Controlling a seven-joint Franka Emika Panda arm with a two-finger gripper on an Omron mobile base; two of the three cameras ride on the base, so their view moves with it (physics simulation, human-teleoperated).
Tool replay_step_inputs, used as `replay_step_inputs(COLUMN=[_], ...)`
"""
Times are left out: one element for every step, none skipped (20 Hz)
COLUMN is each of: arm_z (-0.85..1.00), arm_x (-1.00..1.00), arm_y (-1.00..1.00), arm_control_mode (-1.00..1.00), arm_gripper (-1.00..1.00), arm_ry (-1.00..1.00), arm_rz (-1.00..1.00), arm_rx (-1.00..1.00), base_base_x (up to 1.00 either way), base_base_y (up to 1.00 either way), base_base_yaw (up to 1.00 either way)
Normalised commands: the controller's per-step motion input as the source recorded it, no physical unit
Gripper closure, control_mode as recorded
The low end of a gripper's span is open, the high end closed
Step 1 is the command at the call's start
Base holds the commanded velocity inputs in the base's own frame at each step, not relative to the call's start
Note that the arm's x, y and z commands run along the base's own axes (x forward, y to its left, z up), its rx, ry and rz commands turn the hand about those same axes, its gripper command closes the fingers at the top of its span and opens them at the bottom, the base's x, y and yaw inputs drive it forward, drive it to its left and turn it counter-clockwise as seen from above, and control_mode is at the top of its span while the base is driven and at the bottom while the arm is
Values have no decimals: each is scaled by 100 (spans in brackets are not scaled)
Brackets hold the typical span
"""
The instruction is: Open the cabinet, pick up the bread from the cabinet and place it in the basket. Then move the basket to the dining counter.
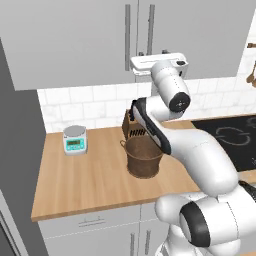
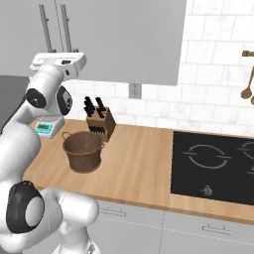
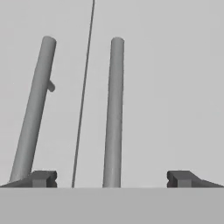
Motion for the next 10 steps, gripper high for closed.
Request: replay_step_inputs(arm_z=[0, 0, 0, 0, 0, 0, 0, 0, 0, 0], arm_x=[64, 64, 60, 56, 55, 54, 52, 49, 46, 46], arm_y=[0, 0, 0, 0, 0, 0, 0, 0, 0, 3], arm_control_mode=[-100, -100, -100, -100, -100, -100, -100, -100, -100, -100], arm_gripper=[-100, -100, -100, -100, -100, -100, -100, -100, -100, -100], arm_ry=[0, 0, 0, 0, 0, 0, 0, 0, 0, 0], arm_rz=[0, 0, 0, 0, 0, 0, 0, 0, 0, 0], arm_rx=[1, 2, 2, 1, 0, 0, 0, 0, 0, 0], base_base_x=[0, 0, 0, 0, 0, 0, 0, 0, 0, 0], base_base_y=[0, 0, 0, 0, 0, 0, 0, 0, 0, 0], base_base_yaw=[0, 0, 0, 0, 0, 0, 0, 0, 0, 0])
